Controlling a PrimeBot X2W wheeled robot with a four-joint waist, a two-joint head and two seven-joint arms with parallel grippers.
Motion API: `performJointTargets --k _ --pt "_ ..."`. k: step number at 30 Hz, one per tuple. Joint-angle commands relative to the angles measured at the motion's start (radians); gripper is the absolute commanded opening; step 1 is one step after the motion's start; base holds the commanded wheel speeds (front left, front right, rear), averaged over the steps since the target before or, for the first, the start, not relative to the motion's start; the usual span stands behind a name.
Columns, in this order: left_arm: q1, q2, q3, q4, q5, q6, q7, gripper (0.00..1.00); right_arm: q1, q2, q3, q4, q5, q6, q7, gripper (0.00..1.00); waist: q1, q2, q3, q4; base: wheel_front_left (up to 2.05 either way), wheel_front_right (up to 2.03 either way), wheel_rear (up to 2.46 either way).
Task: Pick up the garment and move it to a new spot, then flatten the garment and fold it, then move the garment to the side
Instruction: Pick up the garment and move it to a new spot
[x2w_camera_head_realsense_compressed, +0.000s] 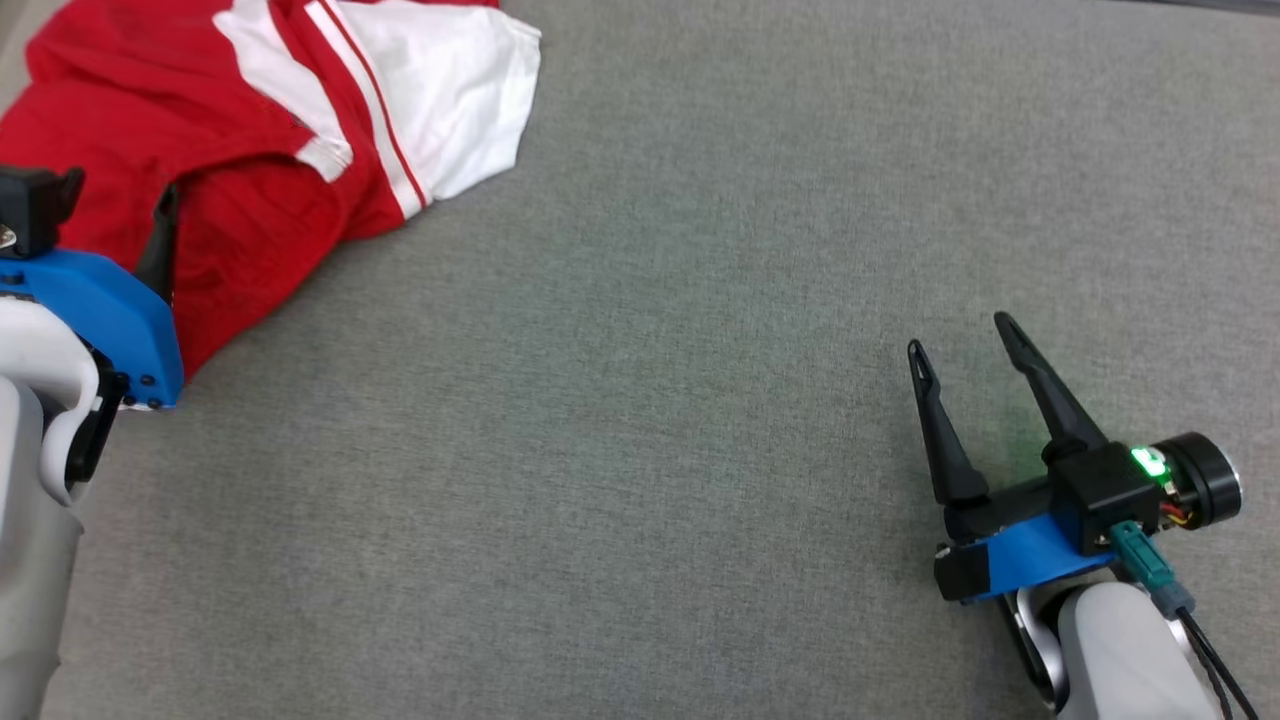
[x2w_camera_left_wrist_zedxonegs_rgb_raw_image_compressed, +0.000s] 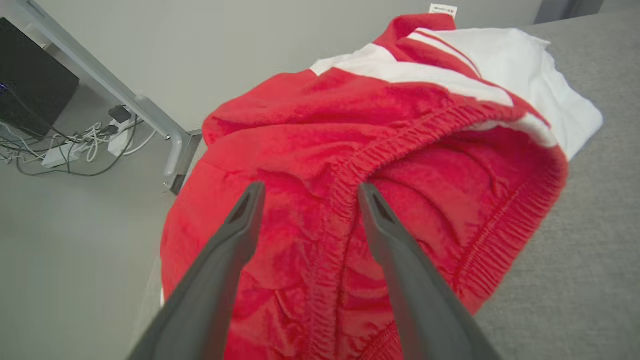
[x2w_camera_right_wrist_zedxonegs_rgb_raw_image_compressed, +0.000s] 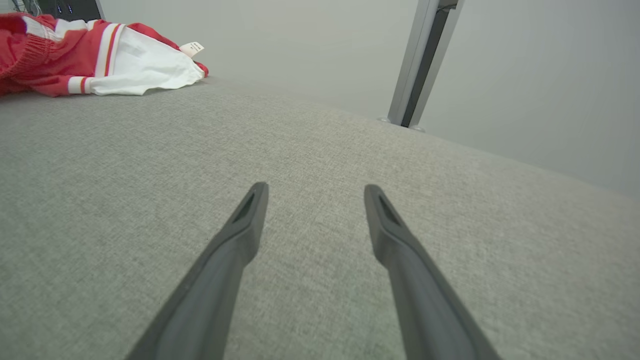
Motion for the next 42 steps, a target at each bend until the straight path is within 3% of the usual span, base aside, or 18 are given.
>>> performJointTargets --k 1,8,11,12,13,14,15,16,22,31,42 --pt "-0.03 0.006 -0.003 0.026 -0.007 0.0 -0.006 1.0 -0.021 -0.005 -0.005 -0.009 -0.009 0.0 -0.004 1.0 -0.0003 0.0 0.024 0.003 0.0 0.0 0.0" --pt "-0.116 0.004 -0.031 0.138 -0.023 0.003 -0.04 1.0 -0.041 -0.005 -0.008 -0.022 -0.013 0.0 0.0 1.0 -0.0003 0.0 0.082 -0.017 0.0 0.0 0.0" --pt "-0.138 -0.007 -0.025 0.169 -0.014 0.03 -0.097 1.0 -0.037 -0.005 -0.014 -0.02 -0.015 0.0 -0.001 1.0 -0.0003 0.0 0.092 -0.02 0.0 0.0 0.0" --pt "-0.147 -0.01 -0.024 0.177 -0.012 0.037 -0.114 0.87 -0.037 -0.005 -0.015 -0.018 -0.014 0.0 -0.001 1.0 -0.0003 0.0 0.093 -0.022 0.0 0.0 0.0" --pt "-0.159 -0.011 -0.023 0.184 -0.008 0.044 -0.13 0.53 -0.037 -0.005 -0.017 -0.016 -0.011 0.0 0.0 1.0 -0.0003 0.0 0.093 -0.024 0.0 0.0 0.0" --pt "-0.17 -0.011 -0.024 0.19 -0.003 0.049 -0.145 0.36 -0.037 -0.006 -0.018 -0.015 -0.008 0.0 0.0 1.0 -0.0003 0.0 0.092 -0.025 0.0 0.0 0.0" --pt "-0.18 -0.013 -0.025 0.194 -0.002 0.052 -0.158 0.07 -0.038 -0.006 -0.019 -0.013 -0.006 0.0 0.0 1.0 -0.0003 0.0 0.09 -0.027 0.0 0.0 0.0" --pt "-0.186 -0.014 -0.025 0.199 -0.001 0.052 -0.171 0.0 -0.039 -0.006 -0.019 -0.01 -0.002 0.0 0.0 1.0 -0.0003 0.0 0.086 -0.028 0.0 0.0 0.0" --pt "-0.221 0.001 -0.032 0.213 0.014 0.049 -0.228 0.0 -0.042 -0.005 -0.008 0.007 0.022 0.0 -0.001 1.0 -0.0003 0.0 0.041 -0.037 0.0 0.0 0.0" --pt "-0.261 0.037 -0.086 0.094 0.047 0.027 -0.237 0.0 -0.002 -0.004 -0.006 0.046 0.089 0.0 -0.002 1.0 -0.0003 0.0 -0.133 -0.085 0.0 0.0 0.0" --pt "-0.255 0.035 -0.206 -0.252 0.009 0.004 -0.099 0.0 0.073 -0.004 -0.013 0.093 0.169 0.0 -0.002 1.0 -0.0003 0.0 -0.338 -0.242 0.0 0.0 0.0"
